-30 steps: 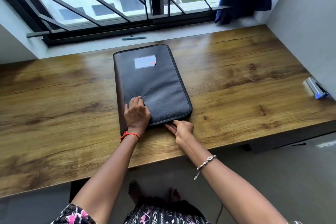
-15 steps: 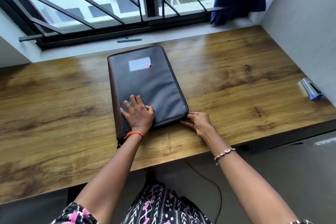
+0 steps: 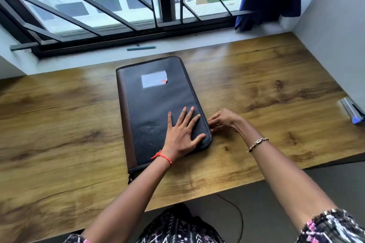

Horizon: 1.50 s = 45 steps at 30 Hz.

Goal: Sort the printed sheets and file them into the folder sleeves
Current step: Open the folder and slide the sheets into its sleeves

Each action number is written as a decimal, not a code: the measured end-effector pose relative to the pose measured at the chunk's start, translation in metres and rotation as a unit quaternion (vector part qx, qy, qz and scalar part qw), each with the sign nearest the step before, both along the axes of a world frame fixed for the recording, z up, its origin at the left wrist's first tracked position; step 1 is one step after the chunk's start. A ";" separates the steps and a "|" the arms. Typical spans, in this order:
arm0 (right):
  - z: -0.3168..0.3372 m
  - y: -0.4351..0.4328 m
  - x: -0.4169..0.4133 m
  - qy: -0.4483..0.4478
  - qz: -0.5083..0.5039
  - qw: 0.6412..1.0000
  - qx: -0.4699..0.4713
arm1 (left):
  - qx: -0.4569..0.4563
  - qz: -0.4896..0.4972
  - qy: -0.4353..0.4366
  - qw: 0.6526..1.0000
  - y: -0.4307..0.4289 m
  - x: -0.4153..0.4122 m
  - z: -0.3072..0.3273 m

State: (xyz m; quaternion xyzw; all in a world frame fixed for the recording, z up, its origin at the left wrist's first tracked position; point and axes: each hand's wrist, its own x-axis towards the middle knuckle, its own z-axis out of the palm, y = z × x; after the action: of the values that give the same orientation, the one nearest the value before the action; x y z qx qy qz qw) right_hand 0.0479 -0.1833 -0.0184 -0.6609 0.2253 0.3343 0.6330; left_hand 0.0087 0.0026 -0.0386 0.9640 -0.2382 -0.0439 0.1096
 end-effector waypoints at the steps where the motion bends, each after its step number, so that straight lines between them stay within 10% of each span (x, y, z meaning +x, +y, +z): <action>1: 0.001 0.001 0.009 -0.004 0.021 1.000 -0.007 | 0.002 0.001 0.000 1.000 0.002 0.004 0.001; 45: 0.002 0.040 0.244 -0.073 0.091 0.991 -0.063 | 0.032 0.089 -0.007 0.996 0.030 0.171 0.007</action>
State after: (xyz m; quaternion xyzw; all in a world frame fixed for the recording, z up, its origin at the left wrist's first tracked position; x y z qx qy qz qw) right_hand 0.2918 -0.1428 -0.0161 -0.7396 0.1380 0.3263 0.5722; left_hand 0.1793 0.0330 -0.0316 0.9847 -0.1509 -0.0344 0.0802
